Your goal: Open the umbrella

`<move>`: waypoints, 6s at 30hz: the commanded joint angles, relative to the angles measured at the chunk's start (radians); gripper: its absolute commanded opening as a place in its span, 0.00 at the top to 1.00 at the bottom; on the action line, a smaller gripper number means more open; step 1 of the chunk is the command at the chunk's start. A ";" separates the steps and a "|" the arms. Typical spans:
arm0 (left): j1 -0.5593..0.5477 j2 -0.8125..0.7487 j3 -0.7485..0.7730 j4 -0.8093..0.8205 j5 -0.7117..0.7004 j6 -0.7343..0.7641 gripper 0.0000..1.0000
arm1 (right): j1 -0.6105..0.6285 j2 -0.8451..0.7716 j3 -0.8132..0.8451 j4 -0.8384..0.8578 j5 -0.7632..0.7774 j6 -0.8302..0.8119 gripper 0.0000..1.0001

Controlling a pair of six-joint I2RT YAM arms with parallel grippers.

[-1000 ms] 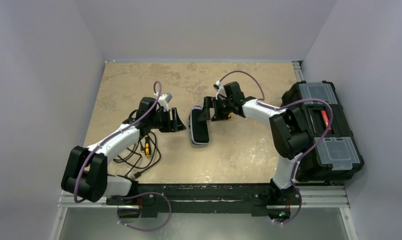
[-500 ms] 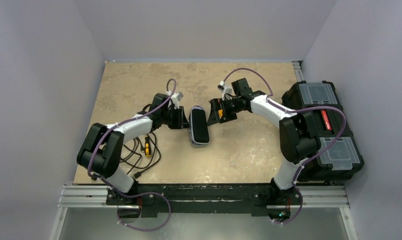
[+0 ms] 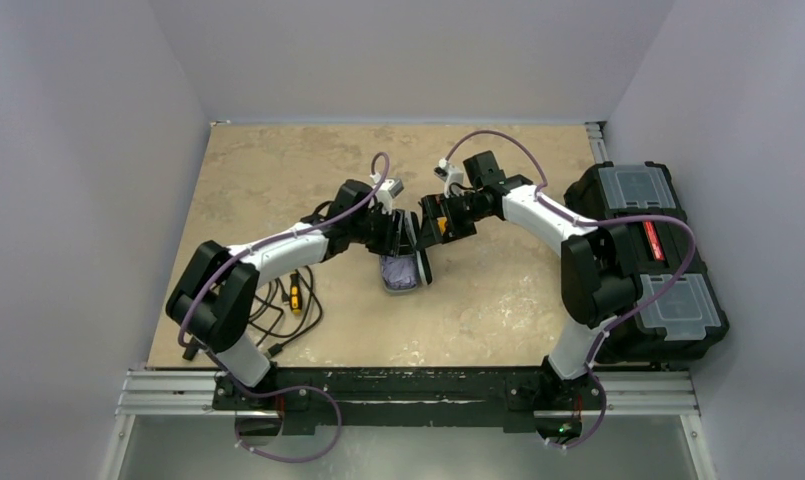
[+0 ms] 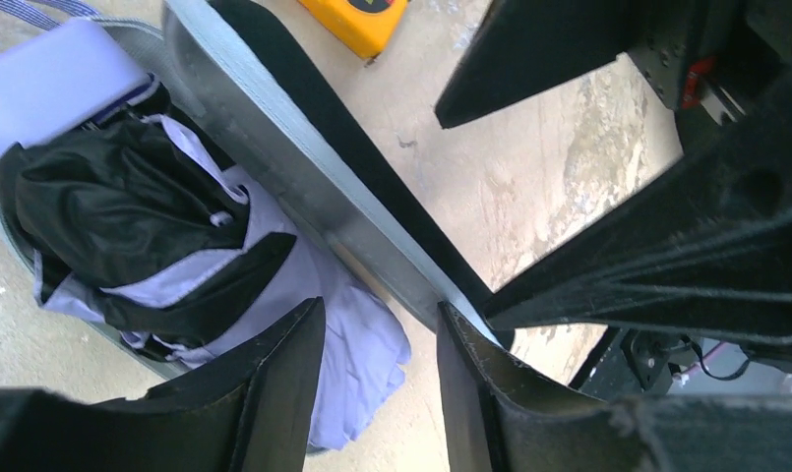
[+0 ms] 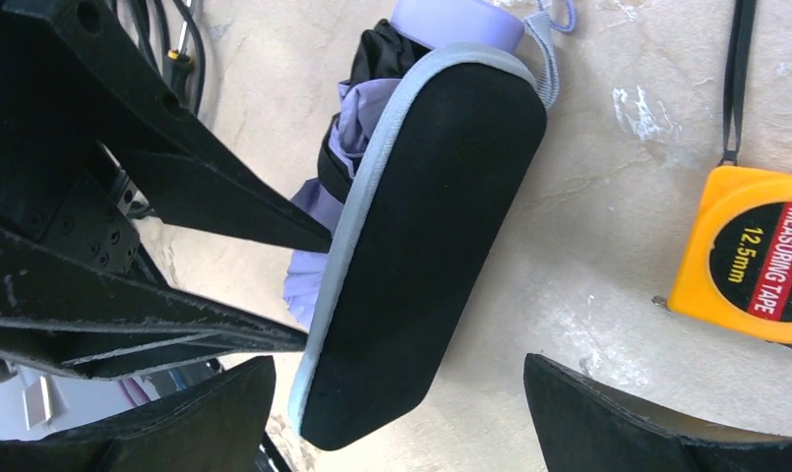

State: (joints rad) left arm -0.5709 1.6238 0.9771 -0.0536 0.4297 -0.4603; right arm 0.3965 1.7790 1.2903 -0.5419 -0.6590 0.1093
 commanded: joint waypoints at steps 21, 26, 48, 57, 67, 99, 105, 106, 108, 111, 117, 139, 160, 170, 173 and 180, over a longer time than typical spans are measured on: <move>-0.012 -0.020 0.114 -0.265 -0.211 0.170 0.48 | -0.006 0.008 -0.023 -0.020 0.283 -0.047 0.40; -0.010 0.006 0.119 -0.265 -0.231 0.201 0.50 | -0.011 -0.002 0.010 -0.039 0.232 -0.059 0.33; 0.042 0.013 0.066 -0.217 -0.210 0.202 0.53 | -0.010 0.097 -0.002 0.009 0.160 -0.011 0.42; 0.133 -0.008 0.056 -0.217 -0.205 0.259 0.53 | -0.035 0.008 -0.079 0.074 0.005 0.034 1.00; 0.021 -0.105 0.117 -0.325 -0.255 0.113 0.35 | -0.035 -0.005 -0.163 0.185 0.000 0.151 1.00; -0.101 0.329 0.337 -0.478 -0.518 -0.065 0.33 | -0.027 -0.028 -0.207 0.249 0.028 0.173 1.00; -0.099 0.397 0.381 -0.534 -0.551 -0.049 0.50 | -0.024 -0.040 -0.219 0.256 0.062 0.168 1.00; -0.097 0.391 0.381 -0.534 -0.543 -0.037 0.68 | -0.025 -0.040 -0.221 0.259 0.075 0.168 1.00; -0.096 0.348 0.379 -0.525 -0.537 -0.013 0.90 | -0.025 -0.036 -0.219 0.263 0.114 0.170 1.00; -0.094 0.239 0.365 -0.485 -0.484 0.014 1.00 | -0.025 -0.031 -0.210 0.279 0.170 0.179 1.00; -0.065 0.017 0.351 -0.389 -0.360 0.040 1.00 | -0.025 0.012 -0.153 0.312 0.222 0.212 1.00; 0.256 -0.172 0.277 -0.490 -0.266 0.217 1.00 | -0.207 0.465 0.420 0.309 0.298 0.385 0.83; 0.258 -0.272 0.260 -0.157 0.053 0.174 1.00 | -0.296 -0.028 0.207 0.415 -0.021 0.178 0.01; 0.209 -0.404 0.234 0.007 0.166 0.315 1.00 | -0.104 -0.399 0.001 0.697 -0.181 0.375 0.01; 0.147 -0.440 0.228 0.033 0.133 0.341 1.00 | -0.034 -0.437 -0.048 0.787 -0.117 0.426 0.01; 0.033 -0.470 0.209 0.103 0.106 0.296 1.00 | 0.082 -0.430 -0.083 0.934 -0.049 0.509 0.02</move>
State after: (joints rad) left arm -0.5053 1.1885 1.1957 -0.1112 0.5381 -0.1577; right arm 0.4412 1.3529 1.2152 0.2455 -0.7536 0.5446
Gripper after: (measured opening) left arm 0.250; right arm 0.987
